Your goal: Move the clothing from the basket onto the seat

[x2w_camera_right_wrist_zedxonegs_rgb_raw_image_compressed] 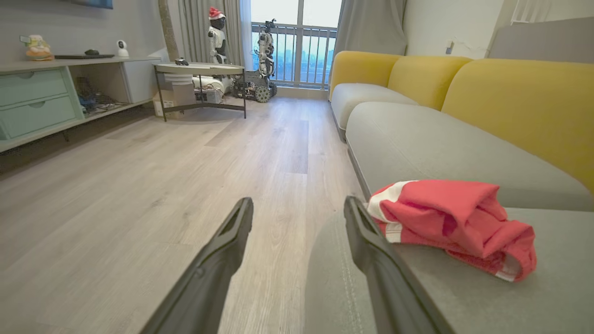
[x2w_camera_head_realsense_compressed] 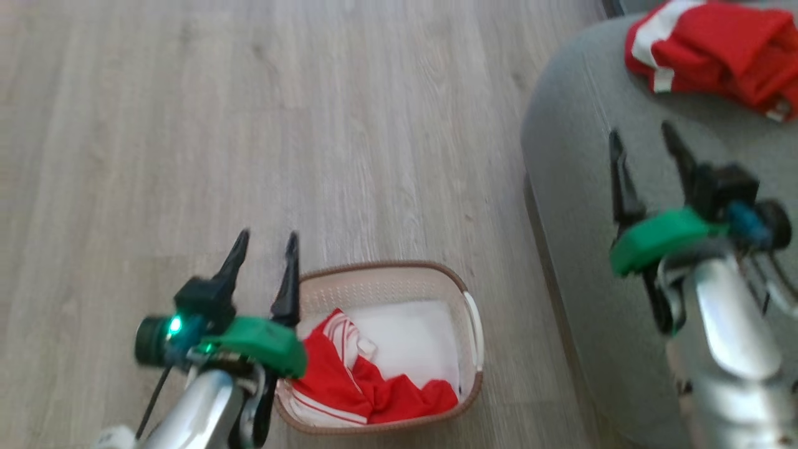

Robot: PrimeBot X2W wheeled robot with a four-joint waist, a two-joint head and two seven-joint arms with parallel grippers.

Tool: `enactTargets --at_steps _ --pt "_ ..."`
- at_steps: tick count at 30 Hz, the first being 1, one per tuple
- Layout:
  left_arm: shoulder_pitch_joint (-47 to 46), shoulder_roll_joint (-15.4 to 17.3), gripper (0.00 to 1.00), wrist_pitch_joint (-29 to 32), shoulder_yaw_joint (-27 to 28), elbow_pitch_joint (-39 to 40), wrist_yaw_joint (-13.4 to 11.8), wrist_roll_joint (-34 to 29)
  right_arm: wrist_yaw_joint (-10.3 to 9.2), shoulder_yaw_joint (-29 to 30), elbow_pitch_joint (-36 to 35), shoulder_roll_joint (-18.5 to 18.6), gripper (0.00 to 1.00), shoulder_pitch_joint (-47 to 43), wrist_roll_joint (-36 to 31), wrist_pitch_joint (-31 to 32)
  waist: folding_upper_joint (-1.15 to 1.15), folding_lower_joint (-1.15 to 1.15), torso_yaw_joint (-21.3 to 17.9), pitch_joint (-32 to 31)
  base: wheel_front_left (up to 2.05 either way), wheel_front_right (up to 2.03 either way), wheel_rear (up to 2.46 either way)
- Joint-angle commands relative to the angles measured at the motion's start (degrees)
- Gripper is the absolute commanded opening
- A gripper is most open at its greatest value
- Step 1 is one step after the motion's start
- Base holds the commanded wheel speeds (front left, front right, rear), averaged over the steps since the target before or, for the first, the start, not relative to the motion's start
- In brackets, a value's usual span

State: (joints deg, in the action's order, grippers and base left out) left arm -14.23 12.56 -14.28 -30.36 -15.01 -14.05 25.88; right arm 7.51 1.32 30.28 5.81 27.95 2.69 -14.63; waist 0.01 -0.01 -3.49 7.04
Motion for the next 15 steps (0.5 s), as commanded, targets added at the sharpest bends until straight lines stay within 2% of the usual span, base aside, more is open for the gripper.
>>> enactTargets --at_steps 1,8,15 --pt "-0.5 1.2 1.0 -0.7 3.1 2.1 -0.4 -0.5 -0.02 -0.7 -3.0 -0.8 1.0 -0.2 -0.1 -0.4 -0.01 0.01 1.6 -2.0 0.0 0.0 0.0" --pt "8.3 0.7 1.0 -0.7 8.6 4.7 -0.7 -2.3 -0.02 0.2 -11.3 -2.8 1.0 -11.0 -1.7 -0.4 -0.01 0.01 3.2 -6.3 0.0 0.0 0.0" --pt "14.9 0.0 1.0 -0.7 12.6 7.8 0.0 -4.3 -0.02 -3.5 -16.8 -2.9 1.0 -19.1 2.1 -0.4 -0.01 0.01 4.0 -8.3 0.0 0.0 0.0"
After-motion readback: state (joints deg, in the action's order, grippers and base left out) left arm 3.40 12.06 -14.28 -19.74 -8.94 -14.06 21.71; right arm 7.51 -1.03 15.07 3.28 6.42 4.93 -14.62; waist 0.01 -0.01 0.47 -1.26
